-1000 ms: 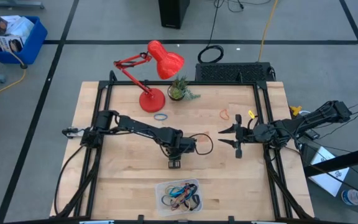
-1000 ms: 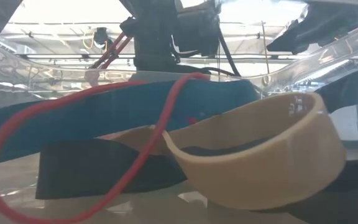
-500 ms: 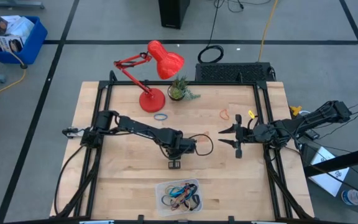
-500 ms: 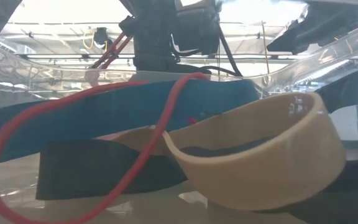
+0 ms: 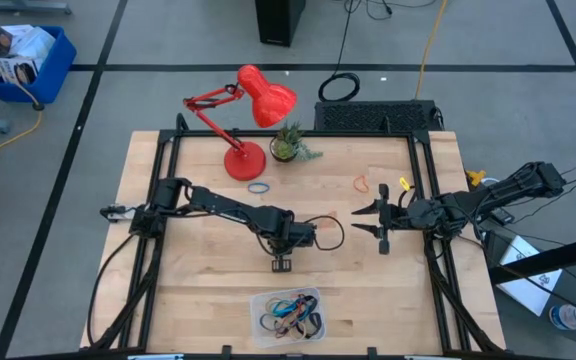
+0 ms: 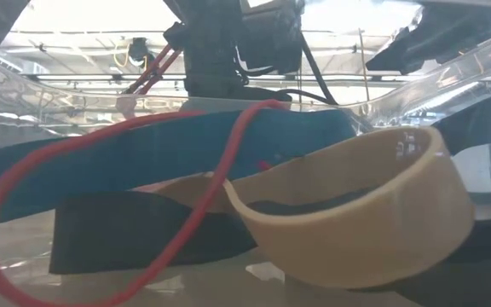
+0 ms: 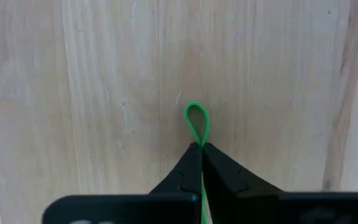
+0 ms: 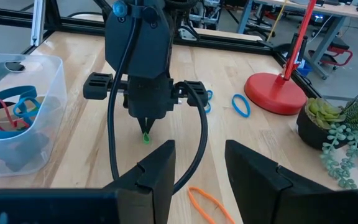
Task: Pick and place rubber bands into bin
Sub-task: Put the green rubber band into the transparent bin
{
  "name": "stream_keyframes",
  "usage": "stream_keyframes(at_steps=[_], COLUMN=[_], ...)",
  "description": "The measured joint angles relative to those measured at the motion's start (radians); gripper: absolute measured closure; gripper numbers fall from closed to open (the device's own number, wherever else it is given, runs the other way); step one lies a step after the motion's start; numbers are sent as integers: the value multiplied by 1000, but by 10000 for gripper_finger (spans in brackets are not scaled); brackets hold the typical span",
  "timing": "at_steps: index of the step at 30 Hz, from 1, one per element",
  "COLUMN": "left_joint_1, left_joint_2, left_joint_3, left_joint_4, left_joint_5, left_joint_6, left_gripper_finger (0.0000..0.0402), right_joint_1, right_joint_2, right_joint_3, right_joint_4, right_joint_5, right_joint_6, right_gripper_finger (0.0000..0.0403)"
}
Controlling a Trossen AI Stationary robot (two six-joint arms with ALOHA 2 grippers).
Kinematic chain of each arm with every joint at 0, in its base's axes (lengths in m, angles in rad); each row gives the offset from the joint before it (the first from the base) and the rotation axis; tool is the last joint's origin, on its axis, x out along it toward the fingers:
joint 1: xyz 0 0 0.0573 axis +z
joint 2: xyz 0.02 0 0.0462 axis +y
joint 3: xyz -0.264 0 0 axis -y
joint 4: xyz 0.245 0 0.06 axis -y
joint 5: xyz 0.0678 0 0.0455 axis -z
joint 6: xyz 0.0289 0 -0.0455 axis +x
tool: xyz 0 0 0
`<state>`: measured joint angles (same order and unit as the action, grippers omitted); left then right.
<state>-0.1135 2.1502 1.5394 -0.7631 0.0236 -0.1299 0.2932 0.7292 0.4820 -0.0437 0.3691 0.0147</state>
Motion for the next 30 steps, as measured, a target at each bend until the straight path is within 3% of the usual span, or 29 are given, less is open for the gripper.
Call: stream_keyframes(at_steps=[9,20,30], left_joint_1=[-18,-58,-135], left_joint_2=[-53,-345,-598], left_joint_3=[-4,-2,0], left_joint_4=[17,39,262], left_joint_5=[16,29,64], left_joint_6=[-14,-25,3], left_gripper_finger=[397,397,397], right_joint_1=[0,0,0], right_joint_2=[0,0,0], right_joint_3=[0,0,0], right_joint_4=[0,1,9], right_joint_5=[0,0,0], right_joint_6=[0,1,3], right_gripper_finger=[269,269,269])
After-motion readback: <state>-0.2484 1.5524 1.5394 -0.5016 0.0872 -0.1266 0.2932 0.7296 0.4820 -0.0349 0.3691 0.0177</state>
